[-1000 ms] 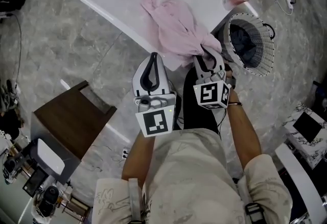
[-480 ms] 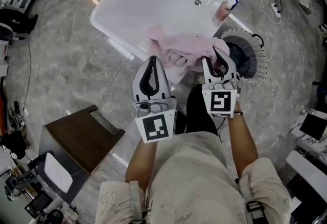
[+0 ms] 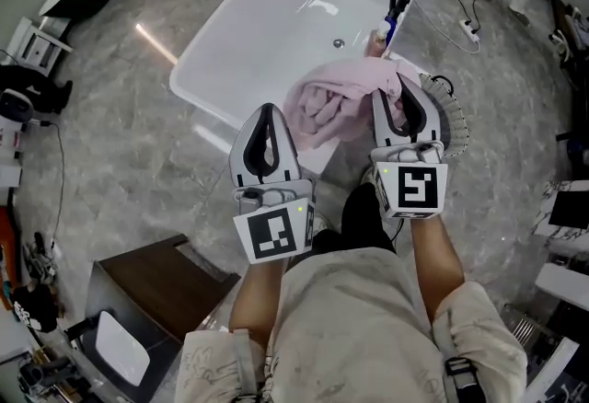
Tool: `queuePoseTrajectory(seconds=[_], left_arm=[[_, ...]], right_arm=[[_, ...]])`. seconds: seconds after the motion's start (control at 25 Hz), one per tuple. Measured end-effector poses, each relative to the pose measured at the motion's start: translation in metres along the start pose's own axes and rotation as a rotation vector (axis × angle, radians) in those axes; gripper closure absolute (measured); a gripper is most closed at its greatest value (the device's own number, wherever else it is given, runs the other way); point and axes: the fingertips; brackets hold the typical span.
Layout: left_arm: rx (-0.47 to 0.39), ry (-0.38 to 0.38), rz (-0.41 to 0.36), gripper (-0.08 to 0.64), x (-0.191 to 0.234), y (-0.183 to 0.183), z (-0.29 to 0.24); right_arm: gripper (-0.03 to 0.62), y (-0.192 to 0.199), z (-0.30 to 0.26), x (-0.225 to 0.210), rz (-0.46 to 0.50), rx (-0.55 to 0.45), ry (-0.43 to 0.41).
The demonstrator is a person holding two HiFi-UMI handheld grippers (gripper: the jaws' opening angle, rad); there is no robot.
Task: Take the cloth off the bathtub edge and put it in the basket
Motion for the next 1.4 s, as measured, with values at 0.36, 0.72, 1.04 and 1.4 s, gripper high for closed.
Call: queuePoseTrajectory(seconds=[0.36,0.72,1.04,1.4], left_arm=[[-0.067,0.066,-0.018,0.557,-0.018,-0.05,-0.018],[-0.087,0.132,-0.021,0.557,-0.015,-0.062,-0.04],[-0.07,0.232,-0.002,0.557,-0.079,-0.052,-0.093],[-0.051,0.352,0.018,0.557,-0.163,-0.036,-0.154]], right_arm=[[0.496,-0.085,0.008,-0.067,-0.246,-0.165,0.097],[0.495,-0.102,0.016,-0.088,-0.206,-0.204,0.196],[0.495,-0.087,0.033,-0.176,-0.192,-0.192,0.321],[0.495,-0.067,0.049,-0.275,-0.164,-0.173,0.455]])
Point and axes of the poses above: the fingertips, and each gripper's own axes: z backward along the fingers, x to its left, y out of its underside, and after that the axes turned 7 degrees about y, right-handed
